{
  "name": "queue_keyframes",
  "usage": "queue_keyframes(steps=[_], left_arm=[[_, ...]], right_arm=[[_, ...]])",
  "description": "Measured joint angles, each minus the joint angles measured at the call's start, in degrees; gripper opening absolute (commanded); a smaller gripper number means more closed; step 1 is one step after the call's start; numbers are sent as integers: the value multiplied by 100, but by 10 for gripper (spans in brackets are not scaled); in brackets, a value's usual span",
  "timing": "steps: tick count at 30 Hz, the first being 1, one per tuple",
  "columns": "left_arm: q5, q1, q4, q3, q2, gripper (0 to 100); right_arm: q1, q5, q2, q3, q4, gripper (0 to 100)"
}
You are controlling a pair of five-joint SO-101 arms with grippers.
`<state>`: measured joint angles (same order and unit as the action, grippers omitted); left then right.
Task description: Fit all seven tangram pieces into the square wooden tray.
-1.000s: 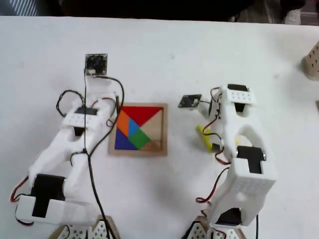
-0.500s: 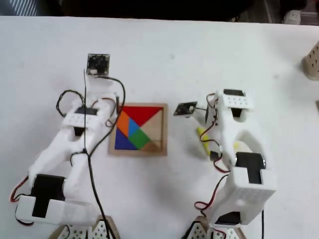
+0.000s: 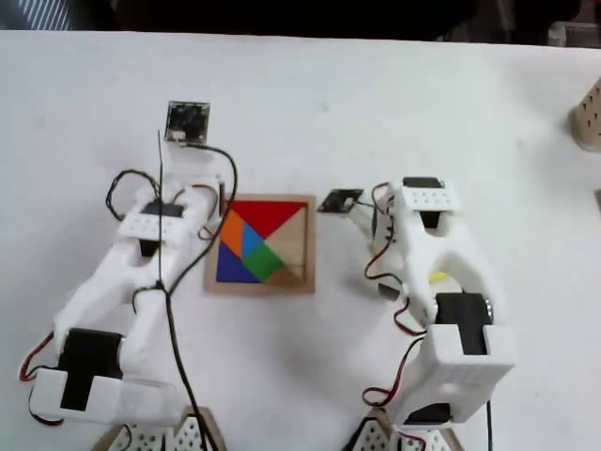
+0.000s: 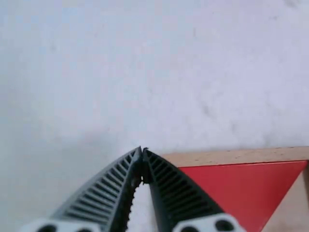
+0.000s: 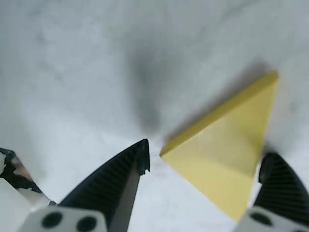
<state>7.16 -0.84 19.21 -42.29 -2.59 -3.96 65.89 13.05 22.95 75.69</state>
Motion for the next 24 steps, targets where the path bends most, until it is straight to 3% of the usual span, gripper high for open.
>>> queue_keyframes(steps=[15,22,24], left_arm=[[-18,0,0,0,0,24],[-18,0,0,0,0,24],[-18,0,0,0,0,24]], right_arm=[[79,369,0,0,0,350],[88,369,-9,-18,-149,197],[97,369,-44,-53,-281,203]])
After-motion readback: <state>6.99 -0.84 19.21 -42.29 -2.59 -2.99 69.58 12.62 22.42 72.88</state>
